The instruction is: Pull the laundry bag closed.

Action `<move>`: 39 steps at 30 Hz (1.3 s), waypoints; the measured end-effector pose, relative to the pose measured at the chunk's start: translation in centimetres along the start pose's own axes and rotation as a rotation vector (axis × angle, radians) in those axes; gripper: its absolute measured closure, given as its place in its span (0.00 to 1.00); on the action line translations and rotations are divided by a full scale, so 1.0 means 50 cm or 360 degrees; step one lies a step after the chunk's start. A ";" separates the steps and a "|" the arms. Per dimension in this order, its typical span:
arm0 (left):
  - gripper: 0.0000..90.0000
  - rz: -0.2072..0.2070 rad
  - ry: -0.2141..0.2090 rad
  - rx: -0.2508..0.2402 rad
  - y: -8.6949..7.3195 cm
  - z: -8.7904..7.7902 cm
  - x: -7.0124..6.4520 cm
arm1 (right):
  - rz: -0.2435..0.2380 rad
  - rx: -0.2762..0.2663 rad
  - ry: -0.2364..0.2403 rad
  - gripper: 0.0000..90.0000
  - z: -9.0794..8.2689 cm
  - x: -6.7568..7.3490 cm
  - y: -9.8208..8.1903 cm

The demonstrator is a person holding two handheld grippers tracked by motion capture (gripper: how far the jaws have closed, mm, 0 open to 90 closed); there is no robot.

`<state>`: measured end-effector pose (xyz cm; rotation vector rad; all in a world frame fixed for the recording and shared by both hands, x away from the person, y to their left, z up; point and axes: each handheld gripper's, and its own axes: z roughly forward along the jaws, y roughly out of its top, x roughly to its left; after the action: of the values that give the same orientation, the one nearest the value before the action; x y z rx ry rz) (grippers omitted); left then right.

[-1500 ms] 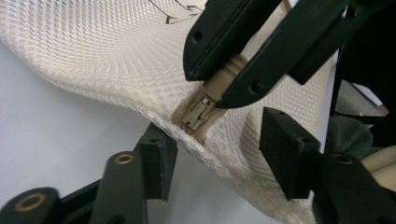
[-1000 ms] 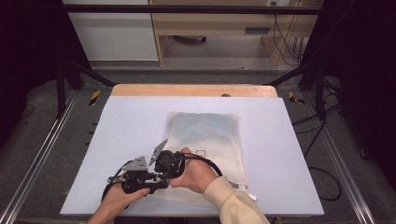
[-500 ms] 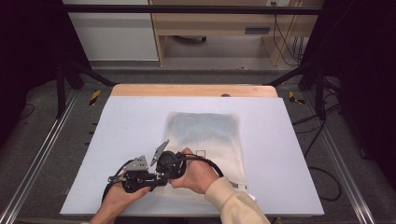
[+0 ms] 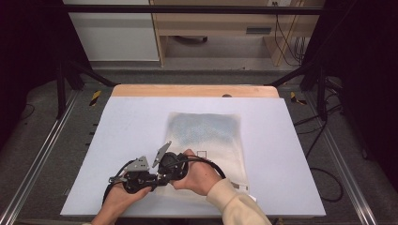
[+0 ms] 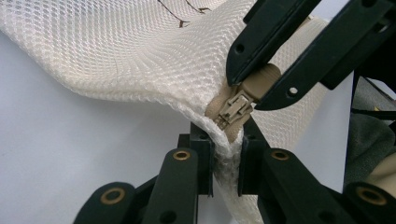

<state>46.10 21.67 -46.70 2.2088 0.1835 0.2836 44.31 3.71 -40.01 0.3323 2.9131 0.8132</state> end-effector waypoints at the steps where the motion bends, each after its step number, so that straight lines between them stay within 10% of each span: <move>1: 0.89 -0.0001 0.0000 0.0000 0.000 0.000 0.000 | 0.0000 0.0000 0.0000 0.91 0.000 0.000 0.000; 39: 0.92 0.0023 0.0023 0.0009 0.010 -0.005 -0.009 | 0.0018 -0.0013 -0.0054 0.92 -0.002 -0.002 -0.073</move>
<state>45.64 21.45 -46.20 2.2148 0.1766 0.3069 43.73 0.61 -41.83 0.3589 2.8783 0.8124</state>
